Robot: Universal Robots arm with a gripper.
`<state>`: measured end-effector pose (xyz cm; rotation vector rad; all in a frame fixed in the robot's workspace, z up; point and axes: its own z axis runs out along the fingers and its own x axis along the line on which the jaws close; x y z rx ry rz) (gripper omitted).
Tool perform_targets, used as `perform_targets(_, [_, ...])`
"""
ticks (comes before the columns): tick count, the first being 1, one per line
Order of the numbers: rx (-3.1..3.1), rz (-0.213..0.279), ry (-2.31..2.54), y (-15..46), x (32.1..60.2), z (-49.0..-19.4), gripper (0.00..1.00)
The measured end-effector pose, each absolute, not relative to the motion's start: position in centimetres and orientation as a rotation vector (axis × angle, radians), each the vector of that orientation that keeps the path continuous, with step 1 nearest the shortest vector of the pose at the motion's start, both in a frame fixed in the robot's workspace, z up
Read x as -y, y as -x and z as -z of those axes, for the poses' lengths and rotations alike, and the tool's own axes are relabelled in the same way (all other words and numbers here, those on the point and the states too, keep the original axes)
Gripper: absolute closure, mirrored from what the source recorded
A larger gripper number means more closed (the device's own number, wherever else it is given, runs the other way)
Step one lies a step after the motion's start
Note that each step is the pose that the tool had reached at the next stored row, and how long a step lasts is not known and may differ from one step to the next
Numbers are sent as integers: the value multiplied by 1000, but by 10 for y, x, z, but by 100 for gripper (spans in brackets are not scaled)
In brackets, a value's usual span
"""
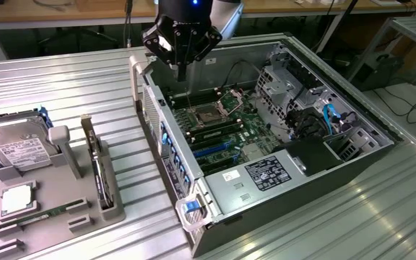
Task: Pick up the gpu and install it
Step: 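Reach for the gpu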
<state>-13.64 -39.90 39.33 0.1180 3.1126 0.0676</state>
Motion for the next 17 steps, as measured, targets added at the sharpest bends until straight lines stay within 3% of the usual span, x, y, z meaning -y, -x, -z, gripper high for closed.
perform_targets(17, [-3113,-68,-118,149,399,-393,89])
